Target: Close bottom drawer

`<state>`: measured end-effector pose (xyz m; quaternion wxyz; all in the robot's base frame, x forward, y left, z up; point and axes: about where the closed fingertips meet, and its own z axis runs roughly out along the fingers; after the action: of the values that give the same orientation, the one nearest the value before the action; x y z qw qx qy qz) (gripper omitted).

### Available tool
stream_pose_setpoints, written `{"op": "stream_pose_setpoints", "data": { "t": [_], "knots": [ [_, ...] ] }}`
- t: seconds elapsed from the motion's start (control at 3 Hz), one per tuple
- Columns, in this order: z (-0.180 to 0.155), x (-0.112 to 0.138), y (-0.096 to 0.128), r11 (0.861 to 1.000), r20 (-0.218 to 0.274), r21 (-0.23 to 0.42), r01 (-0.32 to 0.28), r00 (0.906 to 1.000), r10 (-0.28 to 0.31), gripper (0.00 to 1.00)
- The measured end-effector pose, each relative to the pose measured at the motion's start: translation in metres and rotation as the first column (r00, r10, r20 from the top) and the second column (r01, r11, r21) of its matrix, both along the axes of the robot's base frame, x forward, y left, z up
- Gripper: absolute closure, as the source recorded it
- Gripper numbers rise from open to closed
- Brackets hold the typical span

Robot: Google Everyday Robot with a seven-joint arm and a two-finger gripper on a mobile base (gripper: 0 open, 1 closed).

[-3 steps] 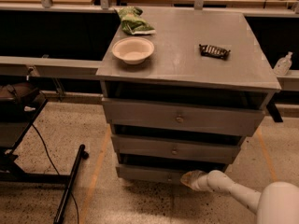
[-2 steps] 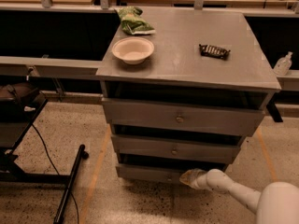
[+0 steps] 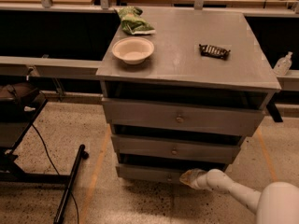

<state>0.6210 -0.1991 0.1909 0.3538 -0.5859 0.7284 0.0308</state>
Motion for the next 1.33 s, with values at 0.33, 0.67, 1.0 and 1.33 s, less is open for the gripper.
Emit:
{"op": "stream_pose_setpoints", "data": {
  "t": [0.33,0.67,1.0,1.33],
  "knots": [
    [0.0000,0.0000,0.0000,1.000,0.000,0.000,0.000,1.0000,0.000,1.00],
    [0.0000,0.0000,0.0000,1.000,0.000,0.000,0.000,1.0000,0.000,1.00],
    [0.0000,0.0000,0.0000,1.000,0.000,0.000,0.000,1.0000,0.000,1.00],
    [0.0000,0.0000,0.0000,1.000,0.000,0.000,0.000,1.0000,0.000,1.00]
  ]
}}
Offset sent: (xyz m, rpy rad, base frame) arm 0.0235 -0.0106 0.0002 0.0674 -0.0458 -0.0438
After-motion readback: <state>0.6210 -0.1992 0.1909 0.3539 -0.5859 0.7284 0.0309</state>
